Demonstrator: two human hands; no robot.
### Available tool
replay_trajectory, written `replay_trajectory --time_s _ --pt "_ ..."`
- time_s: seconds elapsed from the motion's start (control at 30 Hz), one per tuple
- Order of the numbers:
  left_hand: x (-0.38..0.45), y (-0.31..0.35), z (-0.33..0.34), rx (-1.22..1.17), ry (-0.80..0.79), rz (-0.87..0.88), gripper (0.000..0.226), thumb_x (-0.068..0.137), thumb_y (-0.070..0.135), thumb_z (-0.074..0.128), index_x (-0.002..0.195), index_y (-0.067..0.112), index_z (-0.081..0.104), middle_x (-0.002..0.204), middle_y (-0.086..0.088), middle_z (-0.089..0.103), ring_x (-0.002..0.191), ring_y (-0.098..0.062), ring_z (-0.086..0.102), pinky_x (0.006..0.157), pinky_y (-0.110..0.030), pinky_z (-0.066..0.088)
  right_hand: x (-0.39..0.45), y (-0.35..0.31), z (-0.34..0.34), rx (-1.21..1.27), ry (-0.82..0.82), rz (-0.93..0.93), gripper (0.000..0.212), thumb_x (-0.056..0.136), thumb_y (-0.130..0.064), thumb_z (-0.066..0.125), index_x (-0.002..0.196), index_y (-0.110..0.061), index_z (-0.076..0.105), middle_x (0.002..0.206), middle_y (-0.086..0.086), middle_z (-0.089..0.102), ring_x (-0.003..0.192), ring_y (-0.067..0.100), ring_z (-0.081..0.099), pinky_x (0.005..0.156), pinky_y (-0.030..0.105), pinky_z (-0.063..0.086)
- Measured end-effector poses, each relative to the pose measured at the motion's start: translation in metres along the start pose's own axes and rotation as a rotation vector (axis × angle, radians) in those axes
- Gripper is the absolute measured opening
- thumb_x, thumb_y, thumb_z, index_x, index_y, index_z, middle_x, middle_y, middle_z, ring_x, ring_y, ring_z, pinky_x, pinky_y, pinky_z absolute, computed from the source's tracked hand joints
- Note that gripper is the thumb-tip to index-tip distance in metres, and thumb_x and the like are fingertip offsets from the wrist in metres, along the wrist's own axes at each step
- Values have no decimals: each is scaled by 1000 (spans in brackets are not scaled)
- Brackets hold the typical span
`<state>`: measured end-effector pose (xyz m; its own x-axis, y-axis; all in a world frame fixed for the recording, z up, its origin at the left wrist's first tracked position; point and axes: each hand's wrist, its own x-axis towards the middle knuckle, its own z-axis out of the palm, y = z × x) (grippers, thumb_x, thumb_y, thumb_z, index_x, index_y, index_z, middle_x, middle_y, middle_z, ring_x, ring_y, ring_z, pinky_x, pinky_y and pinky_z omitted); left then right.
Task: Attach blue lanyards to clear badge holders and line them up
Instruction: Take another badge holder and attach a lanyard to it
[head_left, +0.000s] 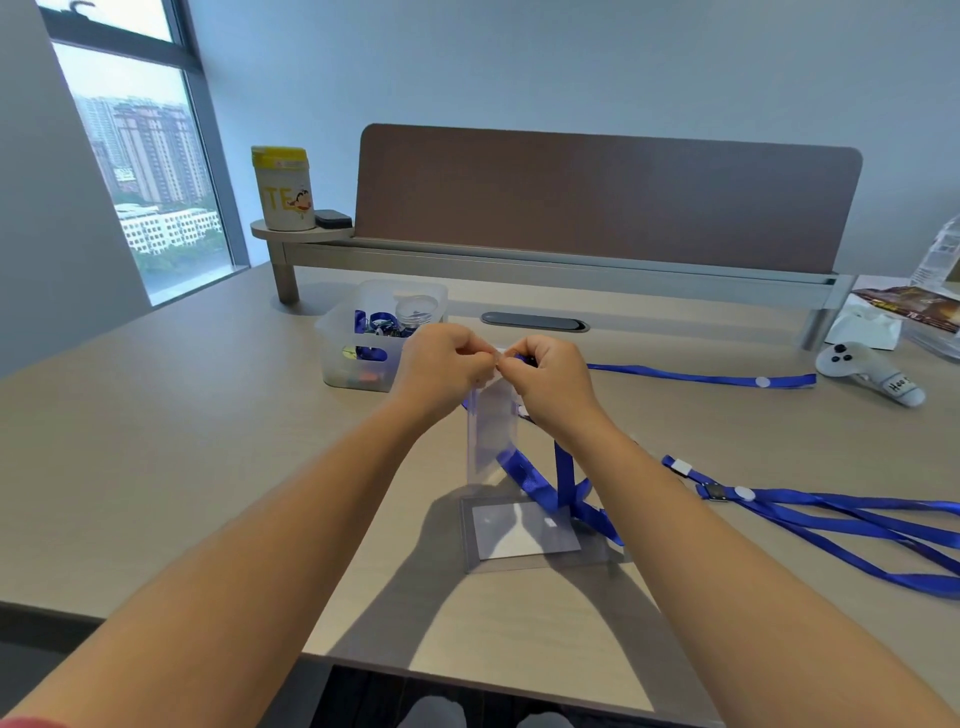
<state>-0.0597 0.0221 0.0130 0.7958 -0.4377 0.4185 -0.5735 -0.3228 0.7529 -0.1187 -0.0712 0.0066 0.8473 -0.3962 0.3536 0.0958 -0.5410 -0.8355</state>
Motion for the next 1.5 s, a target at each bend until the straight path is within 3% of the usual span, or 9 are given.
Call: replay_trajectory --time_s 0.13,0.33,0.67,0.8,0.93,1.1,1.27,1.4,1.5 --pt "1 0 -3 -338 -86 -169 18 87 1 52 96 -9 64 70 -6 60 67 -15 60 59 -15 54 1 -1 0 84 -30 11 29 89 -10 49 63 -21 47 65 -2 48 61 8 44 58 21 39" --pt "0 -3 -9 -678 -155 -300 17 88 2 50 74 4 61 73 -9 61 69 -15 61 52 -12 56 -1 -9 -2 157 -70 7 27 93 -13 46 67 -21 47 68 -3 49 64 6 45 58 16 40" --pt "-1 -5 -16 -832 -259 -377 13 92 26 47 91 20 58 92 1 61 88 -14 58 68 -22 52 6 -10 -2 469 -45 203 28 92 -6 43 68 -12 54 58 3 43 54 12 38 54 20 37" --pt "-7 -6 -11 -507 -296 -231 29 89 9 51 118 11 51 97 2 58 87 -11 56 73 -22 48 8 -12 -5 633 -48 331 26 92 -8 45 67 -8 53 56 5 41 51 14 36 53 24 34" --pt "-10 -12 -4 -120 -103 -53 29 92 11 46 119 6 57 115 -14 63 100 -21 56 88 -37 47 11 -16 -9 609 -100 415 23 90 -8 47 67 -9 51 54 3 39 42 10 32 42 20 32" --pt "-7 -20 -13 367 154 162 30 93 16 44 118 10 59 108 -14 69 92 -26 62 74 -31 48 17 -18 -11 225 -109 406 24 86 -6 50 62 -6 51 53 5 37 46 13 26 44 22 24" --pt "-9 -23 -28 651 277 477 19 80 7 55 89 2 71 76 -20 74 61 -35 69 47 -32 54 19 -14 -4 -272 -91 160 21 88 -10 49 73 -3 62 64 5 54 61 18 47 61 33 43" --pt "-8 -32 -31 697 122 179 31 96 22 37 111 7 59 112 -15 67 93 -32 62 73 -36 52 19 -6 1 -335 -128 129 31 92 -1 36 113 3 58 97 16 59 75 20 51 78 38 50" --pt "-8 -45 -27 693 54 69 29 95 20 34 101 7 59 107 -15 66 78 -26 51 64 -32 40 22 8 4 -283 -209 203 38 87 12 38 121 6 54 96 15 51 84 24 50 95 45 49"
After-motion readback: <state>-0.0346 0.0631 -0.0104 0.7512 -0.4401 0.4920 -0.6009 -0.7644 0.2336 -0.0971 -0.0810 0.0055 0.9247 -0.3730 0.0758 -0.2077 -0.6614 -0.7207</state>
